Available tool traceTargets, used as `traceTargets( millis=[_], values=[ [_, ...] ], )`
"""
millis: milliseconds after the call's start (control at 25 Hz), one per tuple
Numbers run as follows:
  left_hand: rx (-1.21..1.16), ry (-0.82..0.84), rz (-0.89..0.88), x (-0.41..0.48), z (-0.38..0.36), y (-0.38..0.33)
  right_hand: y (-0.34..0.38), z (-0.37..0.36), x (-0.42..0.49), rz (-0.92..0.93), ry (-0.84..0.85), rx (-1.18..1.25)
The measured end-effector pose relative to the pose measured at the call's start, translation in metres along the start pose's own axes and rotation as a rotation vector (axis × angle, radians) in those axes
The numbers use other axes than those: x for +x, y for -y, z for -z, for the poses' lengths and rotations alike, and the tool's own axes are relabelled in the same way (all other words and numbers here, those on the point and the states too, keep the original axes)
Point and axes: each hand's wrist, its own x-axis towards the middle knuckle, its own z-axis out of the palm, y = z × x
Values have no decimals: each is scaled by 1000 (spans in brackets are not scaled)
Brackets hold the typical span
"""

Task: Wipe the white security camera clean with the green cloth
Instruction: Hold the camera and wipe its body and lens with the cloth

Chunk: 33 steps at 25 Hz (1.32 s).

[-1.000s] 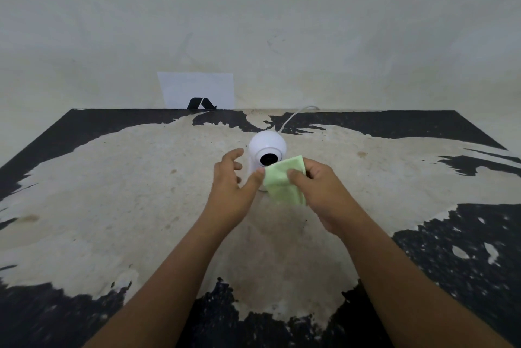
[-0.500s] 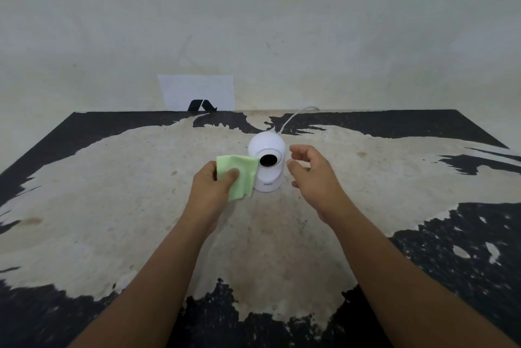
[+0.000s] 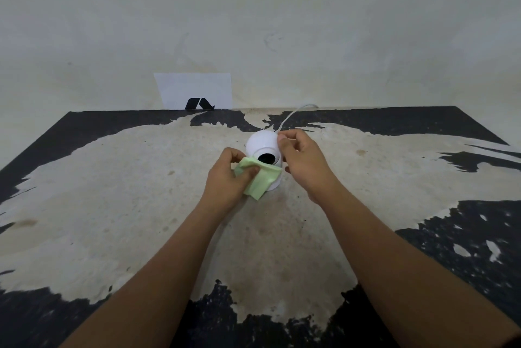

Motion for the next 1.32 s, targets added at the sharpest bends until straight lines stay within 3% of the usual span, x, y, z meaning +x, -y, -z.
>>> traceTargets(
  millis=[280,560,1000,1320],
  values=[
    [46,30,52,8,-17,-4,5,6,10,-44,57,59],
    [258,-170,60,0,-42,-16,8,11,9,-36,99,23],
    [207,134,-50,14,8,-1,7,10,9,-58,109,35],
    [112,50,-72,0,-2,5,6,10,9,-58,115,35]
  ],
)
